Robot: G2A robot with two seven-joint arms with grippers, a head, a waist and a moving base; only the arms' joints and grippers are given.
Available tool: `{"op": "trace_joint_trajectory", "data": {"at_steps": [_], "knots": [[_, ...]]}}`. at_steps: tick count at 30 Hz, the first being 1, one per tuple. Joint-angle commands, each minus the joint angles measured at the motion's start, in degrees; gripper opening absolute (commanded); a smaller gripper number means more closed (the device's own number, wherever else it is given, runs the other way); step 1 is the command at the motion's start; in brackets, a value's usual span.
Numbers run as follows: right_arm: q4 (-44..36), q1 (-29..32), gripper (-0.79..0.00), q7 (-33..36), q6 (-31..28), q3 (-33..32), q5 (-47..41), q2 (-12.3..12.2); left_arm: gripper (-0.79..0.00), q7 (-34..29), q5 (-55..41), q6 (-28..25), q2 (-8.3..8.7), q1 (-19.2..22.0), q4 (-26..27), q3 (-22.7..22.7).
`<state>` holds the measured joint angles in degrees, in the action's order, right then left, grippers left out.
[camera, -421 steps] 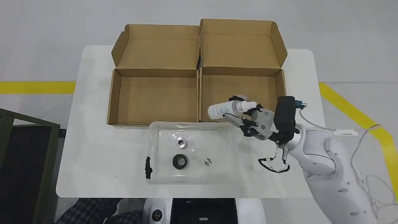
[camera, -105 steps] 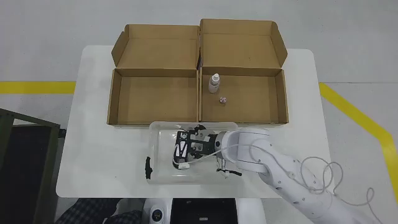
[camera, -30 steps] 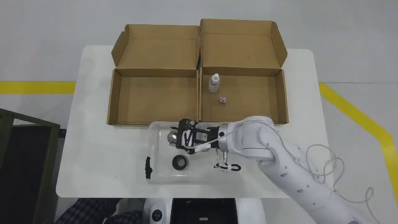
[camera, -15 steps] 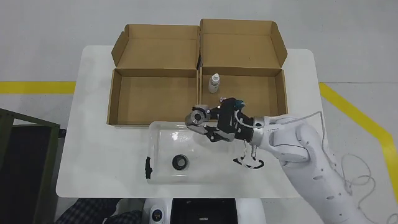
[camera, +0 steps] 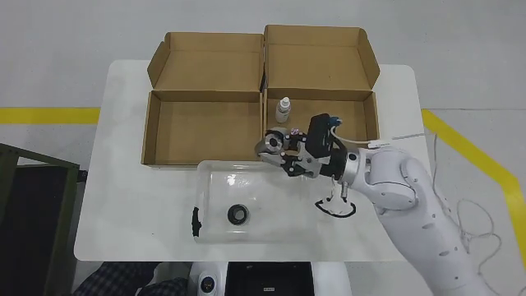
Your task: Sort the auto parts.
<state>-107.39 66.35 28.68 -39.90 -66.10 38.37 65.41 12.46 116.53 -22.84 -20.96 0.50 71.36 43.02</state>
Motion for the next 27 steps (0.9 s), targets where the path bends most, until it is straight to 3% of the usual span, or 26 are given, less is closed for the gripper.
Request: {"op": "trace_joint_trajectory", "data": {"at_steps": [1,17,27], "knots": [[0.4,-0.1,-0.785,-0.1,0.2,-0.2,-0.6,0.0,0.0,0.0,0.0,0.0,0.0,0.0,0.0,0.0],[3.2,-1.5,-0.785,-0.8,1.7,0.3,-3.6,-0.1,0.0,0.0,0.0,0.0,0.0,0.0,0.0,0.0],[4.4,-4.1,-0.785,-1.6,5.3,3.2,0.8,0.4,0.0,0.0,0.0,0.0,0.0,0.0,0.0,0.0]]}}
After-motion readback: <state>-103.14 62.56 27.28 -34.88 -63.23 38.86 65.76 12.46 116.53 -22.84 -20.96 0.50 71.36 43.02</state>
